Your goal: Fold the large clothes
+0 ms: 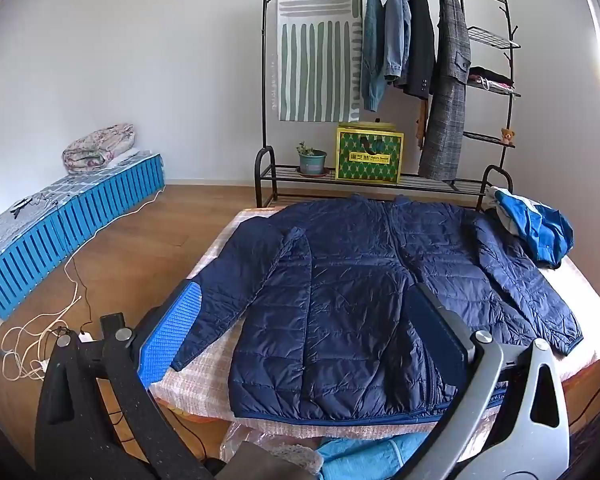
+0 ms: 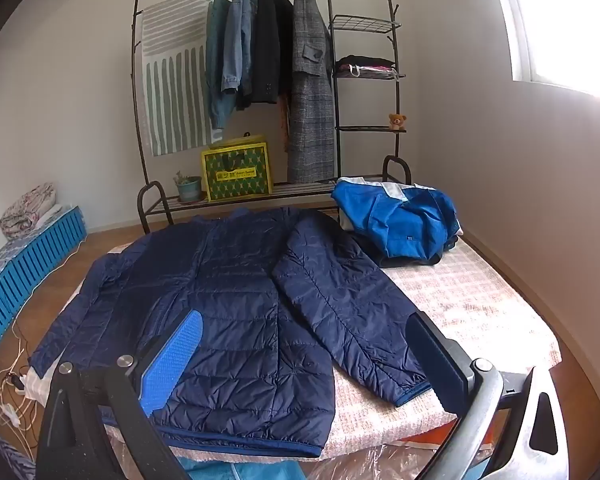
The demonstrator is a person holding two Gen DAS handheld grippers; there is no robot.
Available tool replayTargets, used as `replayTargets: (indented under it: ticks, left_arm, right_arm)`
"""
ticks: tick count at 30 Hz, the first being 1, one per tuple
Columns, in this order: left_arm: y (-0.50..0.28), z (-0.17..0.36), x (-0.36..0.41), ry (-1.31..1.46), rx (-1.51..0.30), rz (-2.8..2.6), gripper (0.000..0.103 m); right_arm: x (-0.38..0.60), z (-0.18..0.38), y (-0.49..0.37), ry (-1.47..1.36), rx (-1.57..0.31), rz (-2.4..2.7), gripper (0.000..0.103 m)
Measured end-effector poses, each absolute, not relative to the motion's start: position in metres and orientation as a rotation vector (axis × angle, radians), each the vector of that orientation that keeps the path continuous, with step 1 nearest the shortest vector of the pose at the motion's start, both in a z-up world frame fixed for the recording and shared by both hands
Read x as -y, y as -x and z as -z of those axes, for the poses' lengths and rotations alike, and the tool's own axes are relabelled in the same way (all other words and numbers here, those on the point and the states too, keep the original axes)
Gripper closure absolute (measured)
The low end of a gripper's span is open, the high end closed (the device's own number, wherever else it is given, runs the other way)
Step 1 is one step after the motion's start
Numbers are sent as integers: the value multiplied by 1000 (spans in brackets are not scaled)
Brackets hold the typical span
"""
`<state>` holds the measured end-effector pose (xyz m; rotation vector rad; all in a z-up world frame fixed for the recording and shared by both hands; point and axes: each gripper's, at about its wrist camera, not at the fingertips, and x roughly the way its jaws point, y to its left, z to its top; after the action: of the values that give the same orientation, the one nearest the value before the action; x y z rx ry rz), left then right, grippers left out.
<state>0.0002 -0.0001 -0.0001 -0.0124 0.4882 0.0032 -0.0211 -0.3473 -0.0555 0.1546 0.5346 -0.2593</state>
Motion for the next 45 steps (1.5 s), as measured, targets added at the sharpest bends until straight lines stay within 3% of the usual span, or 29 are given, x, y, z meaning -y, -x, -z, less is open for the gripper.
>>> replayTargets:
  ticks: [45]
  left_arm:
    - [-1, -8, -6, 12, -455, -7, 0]
  right_arm:
    - [343, 51, 22, -139, -516, 264, 0]
